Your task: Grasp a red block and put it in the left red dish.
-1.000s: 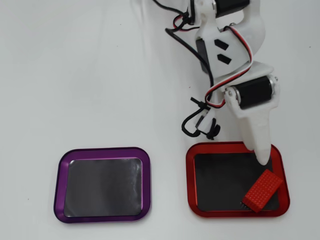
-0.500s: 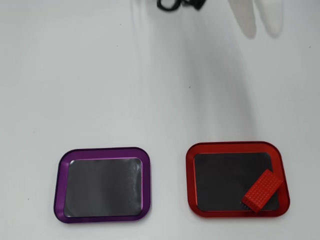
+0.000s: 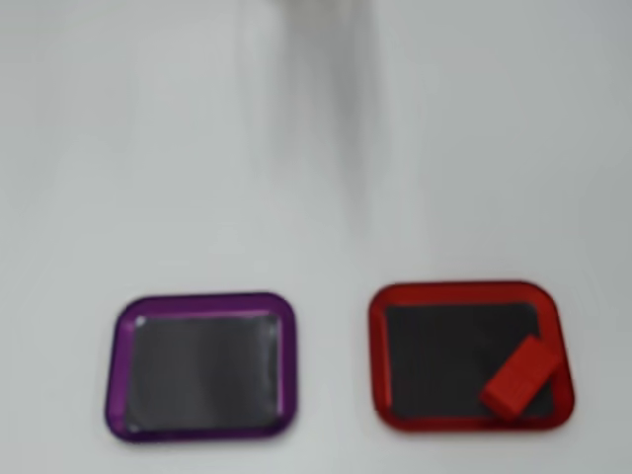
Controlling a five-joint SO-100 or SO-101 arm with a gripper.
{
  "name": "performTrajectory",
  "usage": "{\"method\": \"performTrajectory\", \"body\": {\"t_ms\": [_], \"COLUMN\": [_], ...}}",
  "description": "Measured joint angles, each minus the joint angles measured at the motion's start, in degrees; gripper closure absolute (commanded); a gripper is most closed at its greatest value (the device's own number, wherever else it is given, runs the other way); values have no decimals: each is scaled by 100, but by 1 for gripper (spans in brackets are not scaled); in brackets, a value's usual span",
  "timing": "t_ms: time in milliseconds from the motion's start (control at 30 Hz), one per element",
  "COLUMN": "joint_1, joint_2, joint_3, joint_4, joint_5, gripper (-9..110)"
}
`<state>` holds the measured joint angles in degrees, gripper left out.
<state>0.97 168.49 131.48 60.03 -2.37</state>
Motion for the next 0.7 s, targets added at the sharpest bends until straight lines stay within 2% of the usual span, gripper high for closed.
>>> {"method": "performTrajectory", "body": {"t_ms": [233,400,700], "joint_1": [62,62,62], "joint_2": [2206,2320,2320], "joint_3": [2171,3322,4359], "joint_4": [26,35,149], "joint_5": [0,18,264], "gripper": [78,78,78]}}
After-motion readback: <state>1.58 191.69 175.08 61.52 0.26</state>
